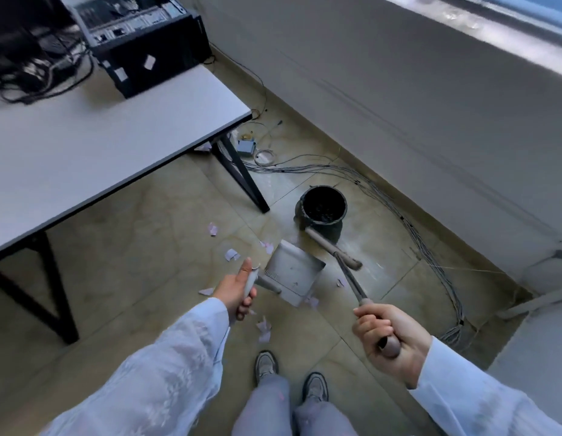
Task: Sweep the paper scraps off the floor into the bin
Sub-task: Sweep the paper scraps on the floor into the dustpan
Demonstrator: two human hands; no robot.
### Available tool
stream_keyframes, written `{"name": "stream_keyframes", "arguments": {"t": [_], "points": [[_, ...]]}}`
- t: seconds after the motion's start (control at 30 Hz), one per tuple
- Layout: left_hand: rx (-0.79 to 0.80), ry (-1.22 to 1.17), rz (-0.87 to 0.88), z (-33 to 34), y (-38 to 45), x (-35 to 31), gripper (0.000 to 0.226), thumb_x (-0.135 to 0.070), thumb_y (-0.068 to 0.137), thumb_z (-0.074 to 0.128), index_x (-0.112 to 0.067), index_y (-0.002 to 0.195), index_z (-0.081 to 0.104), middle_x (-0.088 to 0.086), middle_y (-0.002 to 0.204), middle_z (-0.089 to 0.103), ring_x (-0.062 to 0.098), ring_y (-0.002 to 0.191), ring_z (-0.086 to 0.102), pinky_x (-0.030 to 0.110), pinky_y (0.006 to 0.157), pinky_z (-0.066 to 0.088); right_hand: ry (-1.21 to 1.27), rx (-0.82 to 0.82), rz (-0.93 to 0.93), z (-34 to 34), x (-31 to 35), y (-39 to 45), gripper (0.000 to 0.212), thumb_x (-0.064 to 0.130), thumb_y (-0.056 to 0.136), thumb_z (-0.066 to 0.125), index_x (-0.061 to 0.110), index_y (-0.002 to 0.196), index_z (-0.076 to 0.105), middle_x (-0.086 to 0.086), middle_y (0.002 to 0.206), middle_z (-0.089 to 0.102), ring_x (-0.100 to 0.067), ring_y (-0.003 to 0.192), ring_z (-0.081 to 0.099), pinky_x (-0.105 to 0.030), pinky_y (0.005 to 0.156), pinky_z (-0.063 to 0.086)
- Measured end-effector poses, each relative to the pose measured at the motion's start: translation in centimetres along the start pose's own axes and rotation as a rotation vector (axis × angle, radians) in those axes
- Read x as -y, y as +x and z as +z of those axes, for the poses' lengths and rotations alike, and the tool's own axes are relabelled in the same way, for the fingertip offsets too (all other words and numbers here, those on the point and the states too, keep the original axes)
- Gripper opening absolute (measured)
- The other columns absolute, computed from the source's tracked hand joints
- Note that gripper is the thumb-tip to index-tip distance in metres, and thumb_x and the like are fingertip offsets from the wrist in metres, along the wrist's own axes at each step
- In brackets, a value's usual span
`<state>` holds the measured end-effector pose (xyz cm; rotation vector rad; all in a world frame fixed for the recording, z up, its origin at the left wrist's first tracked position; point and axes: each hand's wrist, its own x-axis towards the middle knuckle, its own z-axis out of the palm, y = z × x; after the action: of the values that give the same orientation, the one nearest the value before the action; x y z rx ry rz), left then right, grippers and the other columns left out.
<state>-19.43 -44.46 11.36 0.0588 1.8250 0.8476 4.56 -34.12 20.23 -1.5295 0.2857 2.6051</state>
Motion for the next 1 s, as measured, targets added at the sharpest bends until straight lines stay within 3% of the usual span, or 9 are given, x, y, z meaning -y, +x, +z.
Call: {"name": "stream_keyframes", "arguments": {"t": [0.1,0.33,0.47,0.63,1.0], "points": [[-0.069,-0.103,-0.004,-5.1,-1.1,1.6,0.067,-0.070,0.089,0.033,-0.011,0.060,0.042,-0.002,0.036,0.030,0.011,0.026,0.023,0.011,0.037,0.020,-0.087,-0.016,0.054,1.7,-2.3,1.3,0.020,0.001,0.088,0.041,0.013,0.072,0.042,0.002,0.037,0.031,-0.006,0.017,0.031,-0.011,0.018,0.026],[-0.143,-0.178,-0.009,-15.9,-1.7,4.3,0.067,-0.071,0.088,0.031,-0.012,0.058,0.039,-0.001,0.036,0.029,0.012,0.025,0.023,0.012,0.037,0.022,-0.216,0.001,0.111,7.2,-7.9,5.8,0.021,-0.001,0.080,0.045,0.015,0.069,0.038,0.000,0.034,0.032,-0.007,0.016,0.031,-0.012,0.018,0.027],[-0.156,-0.169,0.003,-23.8,-0.8,5.5,0.067,-0.069,0.090,0.032,-0.011,0.058,0.039,-0.001,0.035,0.028,0.012,0.023,0.024,0.009,0.037,0.022,-0.242,-0.034,0.133,11.5,-12.1,9.9,0.037,0.019,0.097,0.041,0.011,0.061,0.037,-0.002,0.031,0.033,-0.008,0.014,0.032,-0.015,0.017,0.027],[-0.168,-0.120,0.011,-32.9,0.6,6.5,0.068,-0.072,0.088,0.033,-0.011,0.058,0.039,-0.001,0.038,0.029,0.013,0.027,0.024,0.017,0.042,0.023,-0.318,-0.127,0.077,16.9,-16.6,15.4,0.039,0.035,0.096,0.048,0.012,0.066,0.038,-0.001,0.034,0.034,-0.006,0.015,0.032,-0.011,0.017,0.025],[-0.219,-0.073,-0.006,-39.2,6.7,5.1,0.069,-0.070,0.090,0.033,-0.010,0.056,0.040,-0.001,0.035,0.031,0.014,0.025,0.026,0.017,0.040,0.024,-0.526,-0.220,0.103,24.0,-15.3,23.9,0.043,0.031,0.096,0.048,0.012,0.060,0.035,-0.003,0.032,0.037,-0.007,0.014,0.031,-0.008,0.019,0.023]]}}
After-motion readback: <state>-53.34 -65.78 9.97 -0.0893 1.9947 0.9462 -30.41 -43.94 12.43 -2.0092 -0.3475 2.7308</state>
